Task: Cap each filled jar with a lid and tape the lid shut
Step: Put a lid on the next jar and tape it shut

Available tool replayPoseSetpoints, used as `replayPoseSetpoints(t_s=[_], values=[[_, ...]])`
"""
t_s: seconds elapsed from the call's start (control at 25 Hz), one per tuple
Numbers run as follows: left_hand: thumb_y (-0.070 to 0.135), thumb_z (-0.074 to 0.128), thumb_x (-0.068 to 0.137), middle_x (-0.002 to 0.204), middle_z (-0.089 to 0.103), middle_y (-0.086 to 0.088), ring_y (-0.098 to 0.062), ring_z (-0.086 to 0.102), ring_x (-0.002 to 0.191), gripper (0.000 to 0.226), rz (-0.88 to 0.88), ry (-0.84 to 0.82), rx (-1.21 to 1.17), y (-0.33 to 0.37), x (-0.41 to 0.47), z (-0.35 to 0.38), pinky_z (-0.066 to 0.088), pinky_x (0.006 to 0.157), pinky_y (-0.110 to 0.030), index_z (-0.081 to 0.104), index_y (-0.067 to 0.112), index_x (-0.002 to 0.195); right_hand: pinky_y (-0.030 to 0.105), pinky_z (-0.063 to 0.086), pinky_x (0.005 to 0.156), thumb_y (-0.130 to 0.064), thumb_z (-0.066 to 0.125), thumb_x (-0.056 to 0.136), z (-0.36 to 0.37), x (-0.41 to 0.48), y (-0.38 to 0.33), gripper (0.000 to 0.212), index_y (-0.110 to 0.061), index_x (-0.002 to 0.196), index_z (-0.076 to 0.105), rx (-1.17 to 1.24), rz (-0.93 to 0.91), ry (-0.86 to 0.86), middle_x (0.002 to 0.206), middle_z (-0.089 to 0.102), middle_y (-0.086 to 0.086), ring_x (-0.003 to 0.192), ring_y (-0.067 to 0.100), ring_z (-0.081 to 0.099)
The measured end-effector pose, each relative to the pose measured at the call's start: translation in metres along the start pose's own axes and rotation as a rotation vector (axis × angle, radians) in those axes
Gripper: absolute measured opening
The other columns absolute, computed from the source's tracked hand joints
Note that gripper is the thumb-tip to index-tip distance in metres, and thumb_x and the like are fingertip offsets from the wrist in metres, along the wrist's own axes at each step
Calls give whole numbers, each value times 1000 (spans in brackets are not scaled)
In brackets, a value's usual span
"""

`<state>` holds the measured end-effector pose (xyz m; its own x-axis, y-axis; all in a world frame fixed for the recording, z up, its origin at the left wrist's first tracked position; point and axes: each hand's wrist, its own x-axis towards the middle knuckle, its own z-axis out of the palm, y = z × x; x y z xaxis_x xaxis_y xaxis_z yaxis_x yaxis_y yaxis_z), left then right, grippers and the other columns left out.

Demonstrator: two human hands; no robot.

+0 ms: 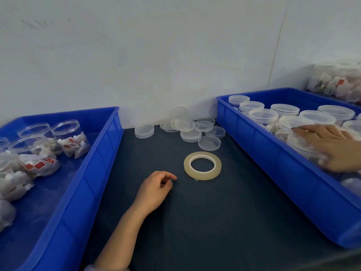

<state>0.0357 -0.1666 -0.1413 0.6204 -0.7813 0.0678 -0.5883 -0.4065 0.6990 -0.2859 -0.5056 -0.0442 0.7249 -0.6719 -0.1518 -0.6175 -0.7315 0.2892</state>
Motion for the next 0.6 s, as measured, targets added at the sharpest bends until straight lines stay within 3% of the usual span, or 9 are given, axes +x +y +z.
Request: replayPoseSetpoints(t_s=[0.08,0.16,0.24,0.32,0.4,0.48,0.52,0.6], values=[[24,56,100,126,47,19,1,49,117,21,93,-45,97,3,-12,2,37,92,-9,63,37,114,50,8,121,-41,62,86,-21,4,-5,107,-39,147,-26,7,0,-142,150,-22,-17,147,22,-9],[30,55,99,142,36,17,-1,35,132,30,174,-102,217,4,-29,1,28,108,-16,56,36,129,48,11,121,-38,62,90,-31,4,-16,105,-33,150,-24,-71,58,-166,157,-17,-6,149,27,-5],[35,52,100,152,25,15,-2,23,140,42,264,-147,332,10,-52,0,19,114,-16,44,36,142,46,14,120,-43,59,93,-38,1,-34,99,-26,155,-16,-286,135,-141,163,-3,0,150,26,3],[39,45,103,159,17,12,-4,14,146,51,317,-194,479,19,-75,-3,11,117,-16,31,33,151,41,25,118,-41,52,96,-55,-8,-61,78,-20,158,9,-484,83,-45,160,23,0,146,22,23],[42,39,104,163,11,10,-5,8,149,56,324,-240,636,30,-91,-12,8,120,-21,19,33,156,36,45,102,-28,49,98,-82,-18,-105,48,-23,144,41,-468,-74,11,136,51,-3,125,19,48],[43,41,104,163,16,8,-8,12,150,57,398,-297,757,46,-107,-27,10,122,-28,21,33,156,39,53,86,-17,48,95,-99,-26,-167,34,-23,129,48,-365,-268,30,113,57,-2,106,21,58],[44,45,102,160,27,7,-9,20,149,54,453,-305,804,56,-120,-41,14,122,-30,31,34,153,41,53,85,-16,47,94,-107,-31,-201,32,-22,126,47,-284,-413,77,112,56,0,105,24,58],[46,55,89,131,63,7,-12,56,126,41,590,-101,914,65,-138,-77,40,109,-31,65,32,126,44,49,96,-14,48,94,-119,-39,-260,42,-21,136,46,-60,-754,259,128,54,3,122,26,53]])
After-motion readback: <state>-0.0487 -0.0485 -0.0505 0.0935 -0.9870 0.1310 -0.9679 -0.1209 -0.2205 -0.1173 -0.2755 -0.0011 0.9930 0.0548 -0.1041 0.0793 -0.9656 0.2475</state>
